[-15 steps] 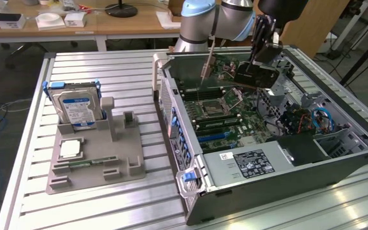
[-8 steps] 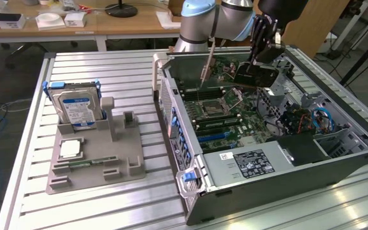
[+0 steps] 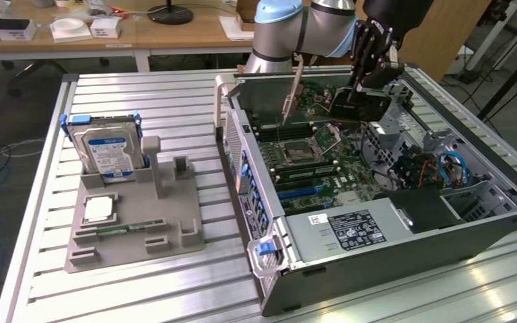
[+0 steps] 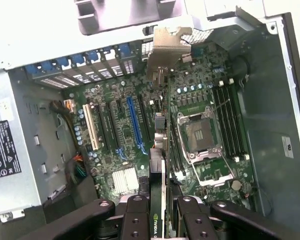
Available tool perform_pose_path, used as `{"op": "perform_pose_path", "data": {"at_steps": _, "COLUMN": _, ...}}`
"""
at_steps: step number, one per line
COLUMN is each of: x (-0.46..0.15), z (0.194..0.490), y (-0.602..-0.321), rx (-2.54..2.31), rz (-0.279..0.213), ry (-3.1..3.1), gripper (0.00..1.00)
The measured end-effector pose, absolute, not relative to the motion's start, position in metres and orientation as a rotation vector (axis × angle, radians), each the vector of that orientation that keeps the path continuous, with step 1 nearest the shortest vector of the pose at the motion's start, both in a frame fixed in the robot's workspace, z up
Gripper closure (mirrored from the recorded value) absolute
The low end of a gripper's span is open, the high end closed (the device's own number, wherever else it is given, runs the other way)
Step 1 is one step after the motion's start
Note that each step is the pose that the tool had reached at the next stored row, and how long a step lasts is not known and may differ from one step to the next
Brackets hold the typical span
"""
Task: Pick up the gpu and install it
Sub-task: 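Insert the gpu into the slot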
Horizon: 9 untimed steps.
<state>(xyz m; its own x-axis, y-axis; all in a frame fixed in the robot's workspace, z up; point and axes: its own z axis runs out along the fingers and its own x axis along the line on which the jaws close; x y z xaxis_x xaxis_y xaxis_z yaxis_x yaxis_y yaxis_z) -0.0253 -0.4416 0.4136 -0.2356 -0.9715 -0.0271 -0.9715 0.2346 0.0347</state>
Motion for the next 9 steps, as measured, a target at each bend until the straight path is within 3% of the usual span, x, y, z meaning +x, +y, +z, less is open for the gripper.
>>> {"op": "perform_pose_path", "data": {"at_steps": 9, "x": -0.025, "z": 0.4133, "y": -0.4416, "rx": 2.052, "rz": -0.069, "ry": -2.375, "gripper": 0.74}}
